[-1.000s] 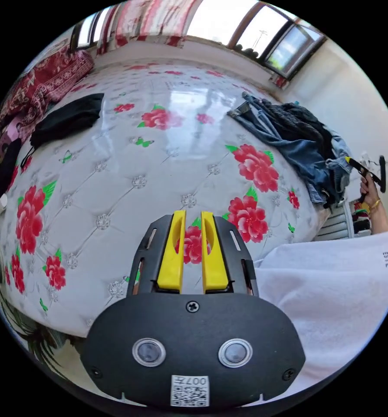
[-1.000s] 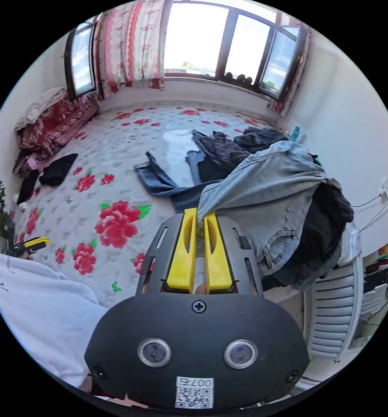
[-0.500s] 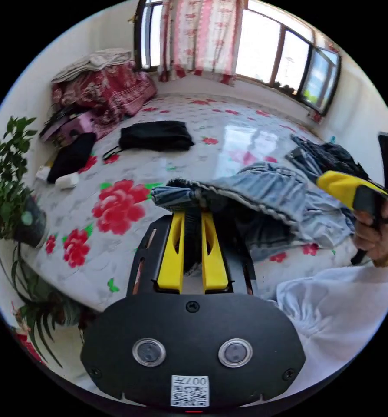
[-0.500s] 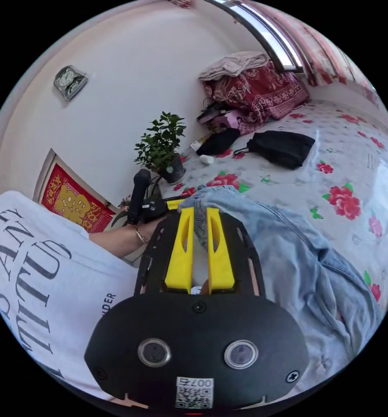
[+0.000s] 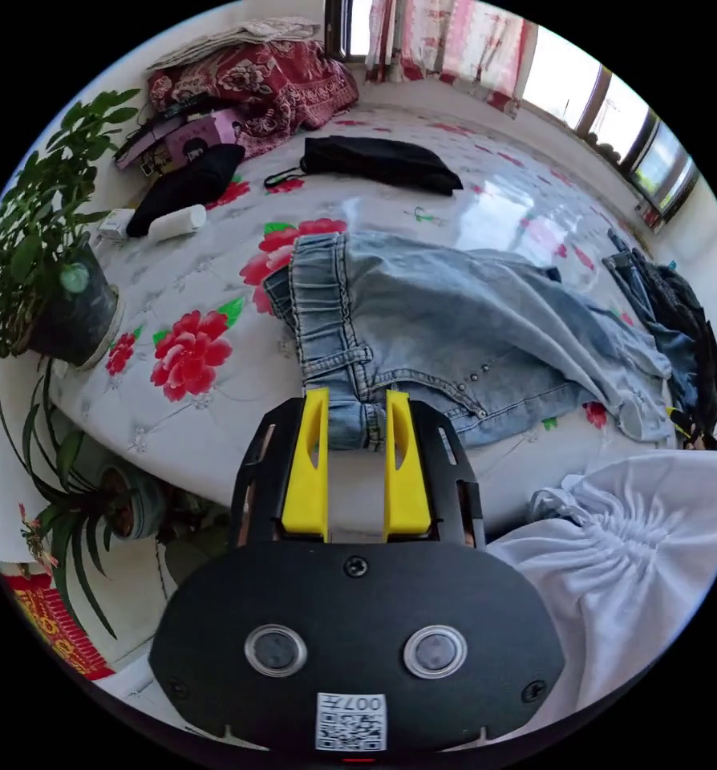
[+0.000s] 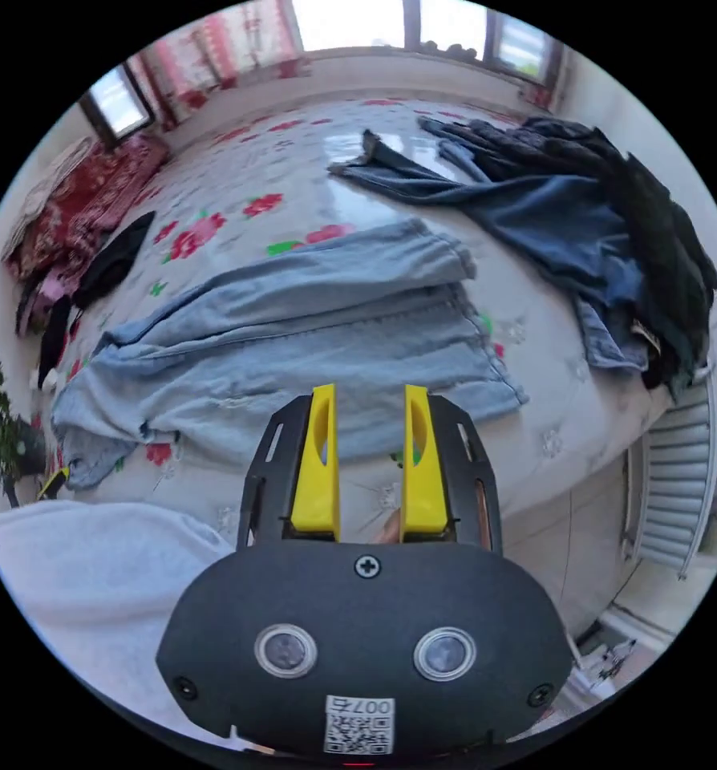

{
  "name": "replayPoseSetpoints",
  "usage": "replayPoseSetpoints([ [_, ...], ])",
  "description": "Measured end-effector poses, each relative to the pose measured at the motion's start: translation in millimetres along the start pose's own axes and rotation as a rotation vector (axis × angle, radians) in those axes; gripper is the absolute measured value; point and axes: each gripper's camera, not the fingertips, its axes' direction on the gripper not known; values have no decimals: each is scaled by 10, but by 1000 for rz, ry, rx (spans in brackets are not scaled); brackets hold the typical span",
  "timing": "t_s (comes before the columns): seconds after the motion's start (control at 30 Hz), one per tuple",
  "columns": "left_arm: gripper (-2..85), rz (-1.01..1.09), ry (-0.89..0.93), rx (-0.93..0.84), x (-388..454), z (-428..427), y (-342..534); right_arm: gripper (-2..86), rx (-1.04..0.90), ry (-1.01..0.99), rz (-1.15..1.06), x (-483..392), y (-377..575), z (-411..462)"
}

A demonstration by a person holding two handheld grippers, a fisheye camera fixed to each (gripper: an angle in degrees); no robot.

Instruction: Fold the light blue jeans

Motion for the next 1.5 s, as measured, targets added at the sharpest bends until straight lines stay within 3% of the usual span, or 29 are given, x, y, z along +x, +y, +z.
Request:
replayPoseSetpoints([
  [0.13, 77, 97, -141, 92, 173, 199, -637, 99, -69, 44, 191, 331, -119, 253],
  [0.27, 57, 95, -102, 29, 92, 200, -1360, 77, -62, 70, 149, 90, -340, 280],
  [0.33, 46, 113, -87, 78, 68, -12, -1624, 53, -61, 13, 70, -55, -453, 235],
  [0.47, 42, 160, -2, 197, -46, -585, -1654, 17, 151, -151, -78, -148, -629, -421],
  [0.7, 43, 156, 187, 388, -644, -1675, -936, 5, 526, -557, -223, 409, -405, -1927],
  [0.77, 43, 162, 206, 405, -798, -1776, -668, 4, 584, -570, -250, 585, -198, -2146],
  [0.87, 44, 158, 212, 278, -942, -1573, -326, 5, 502, -529, -244, 826, 108, -2046],
  [1.03, 46, 183, 115, -134, -607, -579, -39, 11, 91, -315, -105, 929, 523, -946],
  [1.13, 46, 211, 18, -141, -375, -447, -61, 16, 15, -243, -42, 960, 794, -607],
  [1.3, 46, 226, -8, -165, -278, -484, -216, 34, 92, -192, 53, 1198, 941, -658],
  [1.5, 48, 76, 43, -124, -342, -610, -102, 46, 27, -222, 86, 1281, 802, -446],
])
